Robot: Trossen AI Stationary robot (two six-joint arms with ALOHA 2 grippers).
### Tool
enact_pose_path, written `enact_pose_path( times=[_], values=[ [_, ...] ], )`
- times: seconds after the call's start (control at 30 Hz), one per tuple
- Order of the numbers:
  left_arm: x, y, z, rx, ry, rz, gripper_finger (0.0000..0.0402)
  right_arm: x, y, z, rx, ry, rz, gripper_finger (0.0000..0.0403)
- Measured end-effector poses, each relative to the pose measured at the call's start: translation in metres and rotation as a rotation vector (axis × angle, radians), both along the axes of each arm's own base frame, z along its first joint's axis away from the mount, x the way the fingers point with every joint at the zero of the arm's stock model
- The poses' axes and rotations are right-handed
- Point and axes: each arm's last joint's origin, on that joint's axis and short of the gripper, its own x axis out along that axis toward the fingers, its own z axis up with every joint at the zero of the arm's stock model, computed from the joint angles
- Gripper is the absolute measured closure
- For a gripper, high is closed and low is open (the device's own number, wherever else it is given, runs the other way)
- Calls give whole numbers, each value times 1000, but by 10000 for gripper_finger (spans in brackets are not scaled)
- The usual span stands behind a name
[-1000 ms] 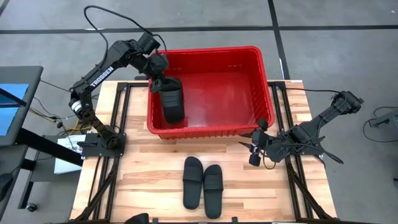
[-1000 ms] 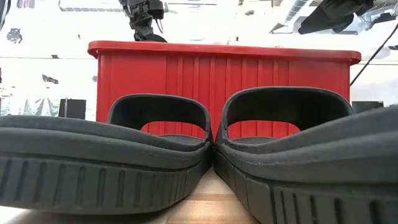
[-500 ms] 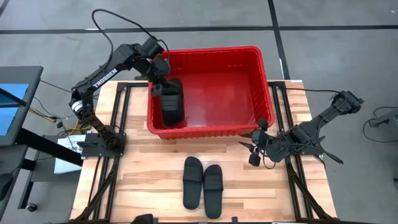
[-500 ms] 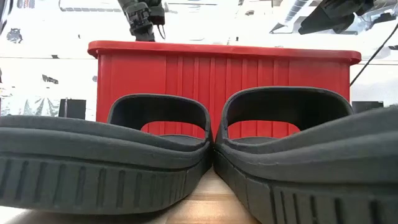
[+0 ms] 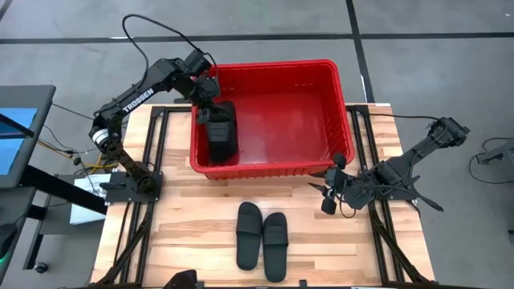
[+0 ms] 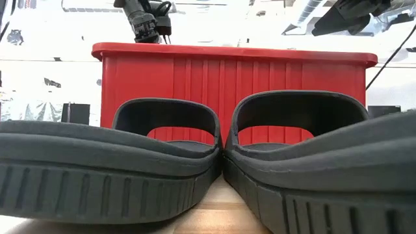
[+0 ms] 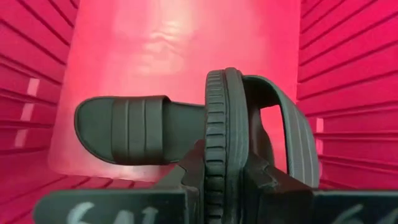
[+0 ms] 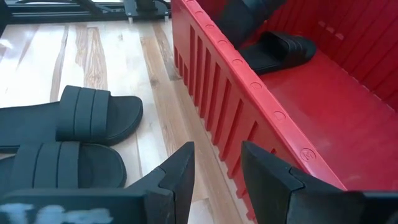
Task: Pick and place slides into bin
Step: Put the black slides into the red bin
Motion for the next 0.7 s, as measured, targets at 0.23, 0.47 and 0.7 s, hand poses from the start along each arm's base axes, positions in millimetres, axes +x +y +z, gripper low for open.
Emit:
enact_pose_path(
  times=[0.23,0.47,0.7],
  values=[
    [1,1,1,14,-10,-6,372,0,0,0,-1,0,0,280],
    [1,2,1,20,-14,-7,372,0,0,0,-1,0,0,280],
    [1,2,1,20,-14,-7,372,0,0,0,-1,0,0,280]
  ],
)
